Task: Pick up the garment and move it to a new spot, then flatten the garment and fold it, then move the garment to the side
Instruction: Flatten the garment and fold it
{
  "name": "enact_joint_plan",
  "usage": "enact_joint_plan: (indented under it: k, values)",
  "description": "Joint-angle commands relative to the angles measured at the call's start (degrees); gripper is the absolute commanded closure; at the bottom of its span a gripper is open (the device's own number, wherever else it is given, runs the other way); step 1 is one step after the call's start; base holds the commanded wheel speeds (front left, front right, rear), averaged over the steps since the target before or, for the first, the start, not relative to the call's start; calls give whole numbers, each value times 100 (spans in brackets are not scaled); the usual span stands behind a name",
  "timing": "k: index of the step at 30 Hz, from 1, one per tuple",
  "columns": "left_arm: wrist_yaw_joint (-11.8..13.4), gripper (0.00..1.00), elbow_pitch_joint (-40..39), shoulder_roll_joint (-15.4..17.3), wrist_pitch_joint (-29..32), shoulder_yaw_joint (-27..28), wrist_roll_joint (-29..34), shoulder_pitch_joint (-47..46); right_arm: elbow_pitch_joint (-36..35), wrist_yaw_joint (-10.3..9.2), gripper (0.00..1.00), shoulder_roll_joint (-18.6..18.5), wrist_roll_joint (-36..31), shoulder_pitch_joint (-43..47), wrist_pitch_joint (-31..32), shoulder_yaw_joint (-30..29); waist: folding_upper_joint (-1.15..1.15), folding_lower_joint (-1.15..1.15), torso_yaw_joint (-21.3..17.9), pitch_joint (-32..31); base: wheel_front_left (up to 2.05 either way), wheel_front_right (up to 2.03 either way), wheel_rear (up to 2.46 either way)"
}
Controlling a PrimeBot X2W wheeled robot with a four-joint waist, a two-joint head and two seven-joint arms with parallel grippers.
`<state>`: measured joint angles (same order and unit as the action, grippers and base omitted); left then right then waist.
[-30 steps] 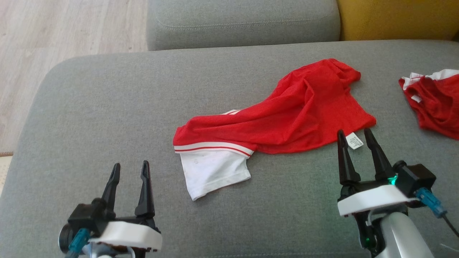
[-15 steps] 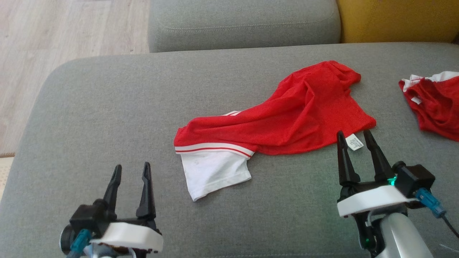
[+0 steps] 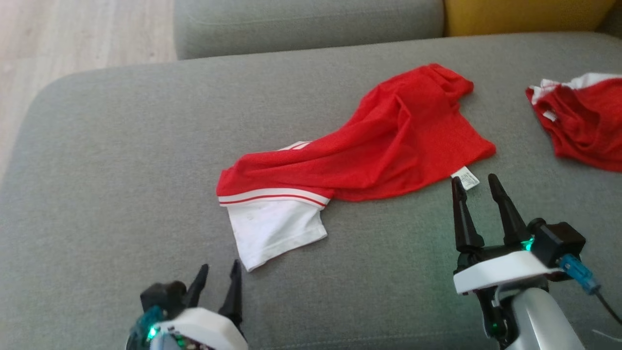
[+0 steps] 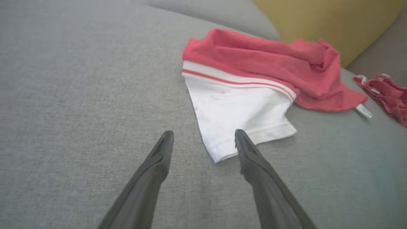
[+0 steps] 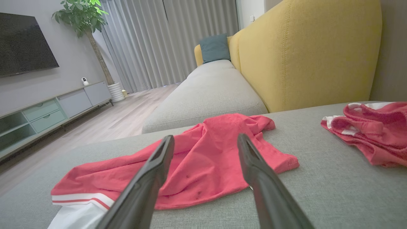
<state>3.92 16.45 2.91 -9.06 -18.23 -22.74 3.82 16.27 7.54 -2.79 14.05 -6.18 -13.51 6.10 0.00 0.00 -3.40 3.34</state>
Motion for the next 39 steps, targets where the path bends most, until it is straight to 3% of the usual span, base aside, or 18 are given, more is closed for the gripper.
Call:
enact_joint_plan:
  k: [1, 18, 19, 20, 21, 22, 23, 30, 39]
  values:
    - [97, 0, -71, -3, 34, 143, -104, -390, -210, -5, 0, -9, 8, -181, -2, 162, 0, 0, -117, 113, 0, 0, 0]
    - [387, 0, 546, 3, 479, -16, -399, -829, -175, -5, 0, -9, 65, -333, -95, 137, 0, 0, -445, 506, 0, 0, 0]
    - [380, 4, 561, 4, 506, -32, -403, -838, -170, -5, 0, -9, 69, -339, -99, 144, 0, 0, -454, 509, 0, 0, 0]
    - [366, 22, 576, 5, 536, -56, -404, -847, -164, -5, 0, -9, 71, -343, -103, 150, 0, 0, -461, 509, 0, 0, 0]
    - [353, 52, 585, 5, 556, -82, -402, -853, -159, -5, 0, -9, 73, -342, -106, 154, 0, 0, -467, 507, 0, 0, 0]
    - [331, 68, 593, 5, 579, -116, -402, -858, -154, -5, 0, -9, 73, -340, -109, 156, 0, 0, -472, 503, 0, 0, 0]
    - [305, 100, 604, 5, 611, -158, -400, -862, -147, -5, 0, -9, 73, -339, -112, 154, 0, 0, -474, 497, 0, 0, 0]
    - [227, 100, 584, 4, 660, -350, -401, -862, 57, -5, 0, -9, 51, -342, -126, 68, 0, 0, -422, 425, 0, 0, 0]
    - [388, 100, -24, 158, 17, 9, -452, -767, 391, -5, 0, -9, -235, -429, -65, -408, 0, 0, -186, 290, 0, 0, 0]
